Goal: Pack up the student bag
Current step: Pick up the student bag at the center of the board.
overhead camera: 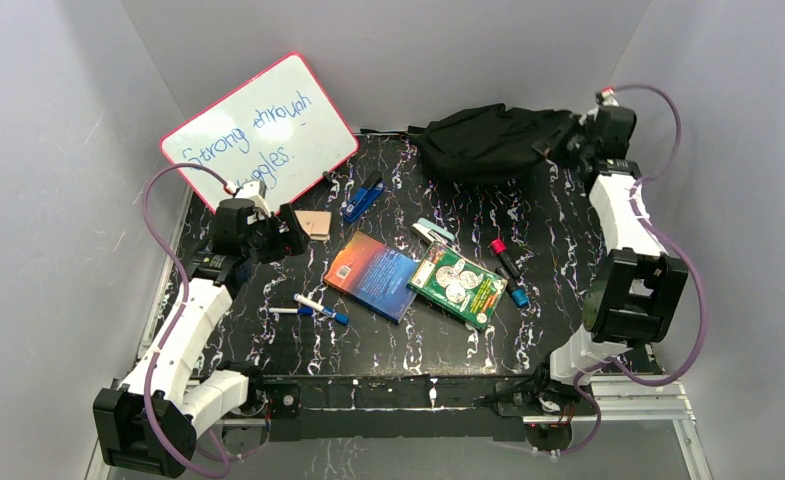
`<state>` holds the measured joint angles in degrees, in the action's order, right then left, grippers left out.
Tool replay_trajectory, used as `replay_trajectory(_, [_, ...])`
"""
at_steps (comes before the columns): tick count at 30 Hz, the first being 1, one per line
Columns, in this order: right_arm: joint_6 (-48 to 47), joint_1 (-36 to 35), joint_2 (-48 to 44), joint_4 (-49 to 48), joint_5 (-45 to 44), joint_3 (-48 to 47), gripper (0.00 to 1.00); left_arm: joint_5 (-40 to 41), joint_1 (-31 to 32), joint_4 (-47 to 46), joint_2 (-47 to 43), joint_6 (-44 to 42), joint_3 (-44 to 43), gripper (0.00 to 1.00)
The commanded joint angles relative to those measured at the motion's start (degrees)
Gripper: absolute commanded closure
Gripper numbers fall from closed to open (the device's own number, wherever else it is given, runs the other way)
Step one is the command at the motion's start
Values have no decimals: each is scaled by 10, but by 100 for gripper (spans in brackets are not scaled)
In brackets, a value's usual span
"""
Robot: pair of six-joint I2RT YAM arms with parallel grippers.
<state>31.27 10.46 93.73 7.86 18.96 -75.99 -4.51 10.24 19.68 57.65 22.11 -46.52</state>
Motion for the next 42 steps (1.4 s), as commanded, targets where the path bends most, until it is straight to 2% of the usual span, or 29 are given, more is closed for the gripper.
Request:
replay_trajectory(1, [-106, -60, -37, 27, -66, -121, 100, 1, -4, -6, -21, 1, 4, 11])
replay_trajectory(8, [-200, -140, -18, 82, -114, -262, 100, -4, -5, -10, -26, 1, 6, 10])
replay_trajectory(13, [-300, -188, -12, 61, -156, -324, 100, -9, -4, -17, -31, 1, 8, 10])
replay_trajectory(17, [-364, -203, -3, 42, -144, -367, 100, -18, -4, -36, -33, -5, 2, 9])
replay_trajectory(21, [-409, -211, 2, 34, -101, -389, 100, -42, -4, -48, -29, -9, -14, 9])
replay_trajectory(25, [-447, -218, -15, 12, -50, -372, 100, -50, -4, -44, -29, -11, -30, 9])
replay_trajectory(29, [-486, -221, -29, 8, 49, -356, 100, -61, -4, -42, -37, -15, -35, 9])
replay_trajectory(34, [-550, -232, -9, 78, 163, -378, 100, -76, -4, -38, -39, -25, -38, 10])
replay_trajectory(37, [-619, -245, -5, 129, 222, -377, 100, -80, -5, -35, -43, -30, -37, 10])
replay_trajectory(42, [-741, -269, -20, 195, 247, -347, 100, -89, -4, -33, -47, -44, -37, 10])
